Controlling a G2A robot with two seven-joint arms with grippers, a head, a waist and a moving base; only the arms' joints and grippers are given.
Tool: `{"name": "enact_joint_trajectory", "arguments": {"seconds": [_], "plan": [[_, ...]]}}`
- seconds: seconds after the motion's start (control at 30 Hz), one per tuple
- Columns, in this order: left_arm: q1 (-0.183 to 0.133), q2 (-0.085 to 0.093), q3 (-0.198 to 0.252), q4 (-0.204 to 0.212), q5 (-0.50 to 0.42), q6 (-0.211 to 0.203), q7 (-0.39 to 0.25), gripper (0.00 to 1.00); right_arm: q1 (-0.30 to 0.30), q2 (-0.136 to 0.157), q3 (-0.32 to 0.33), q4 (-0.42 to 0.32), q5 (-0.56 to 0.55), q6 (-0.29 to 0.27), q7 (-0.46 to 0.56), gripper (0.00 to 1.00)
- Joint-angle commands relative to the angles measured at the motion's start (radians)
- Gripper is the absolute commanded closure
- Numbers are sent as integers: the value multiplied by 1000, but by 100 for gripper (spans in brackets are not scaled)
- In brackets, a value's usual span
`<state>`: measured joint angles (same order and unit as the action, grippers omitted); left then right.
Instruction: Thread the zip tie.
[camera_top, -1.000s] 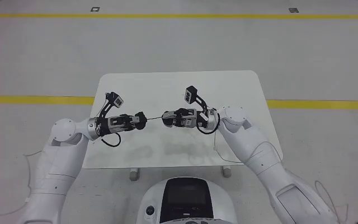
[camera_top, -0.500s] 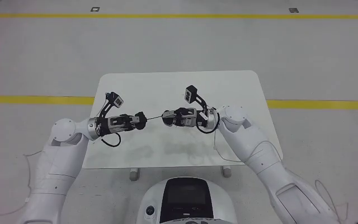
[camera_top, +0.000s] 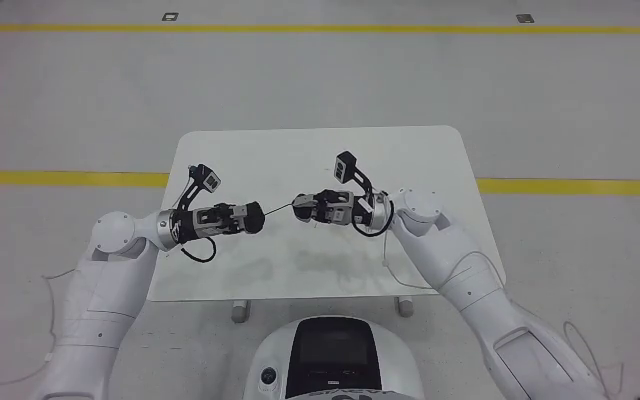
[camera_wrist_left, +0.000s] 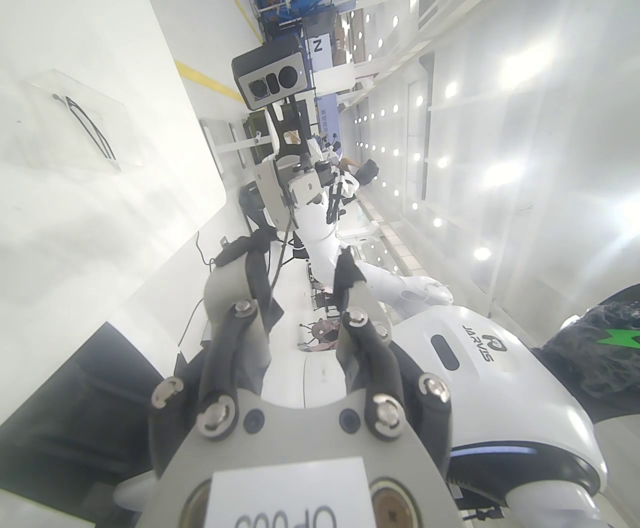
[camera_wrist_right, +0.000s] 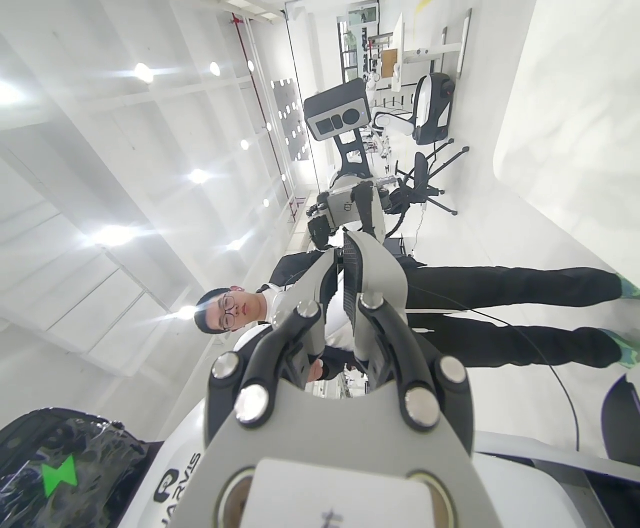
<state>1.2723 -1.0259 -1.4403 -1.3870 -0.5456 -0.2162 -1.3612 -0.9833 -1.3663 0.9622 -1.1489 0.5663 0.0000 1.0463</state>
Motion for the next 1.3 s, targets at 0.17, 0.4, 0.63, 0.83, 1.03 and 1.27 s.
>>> {"name": "enact_joint_trajectory", "arguments": {"seconds": [0.17, 0.4, 0.63, 0.83, 1.03, 1.27], "plan": [[0, 0, 0, 0, 0, 0, 0, 0, -5, 2, 7, 3, -1, -4, -22, 100], [2, -1, 2, -3, -3, 2, 14, 0, -24, 1, 6, -18, 19, -9, -29, 100], [-9, -2, 22, 6, -109, 9, -20, 0, -38, -6, -5, -27, 73, -25, -5, 100], [-23, 0, 54, 4, -117, 7, -29, 0, -35, -13, -15, -14, 102, -45, -22, 100], [-13, -1, 63, -19, -118, 13, 13, 0, -51, -13, -15, -41, 94, -43, -52, 100], [-14, 1, 73, -17, -160, 22, 4, 0, -65, -11, -15, -68, 83, -35, -70, 100]]}}
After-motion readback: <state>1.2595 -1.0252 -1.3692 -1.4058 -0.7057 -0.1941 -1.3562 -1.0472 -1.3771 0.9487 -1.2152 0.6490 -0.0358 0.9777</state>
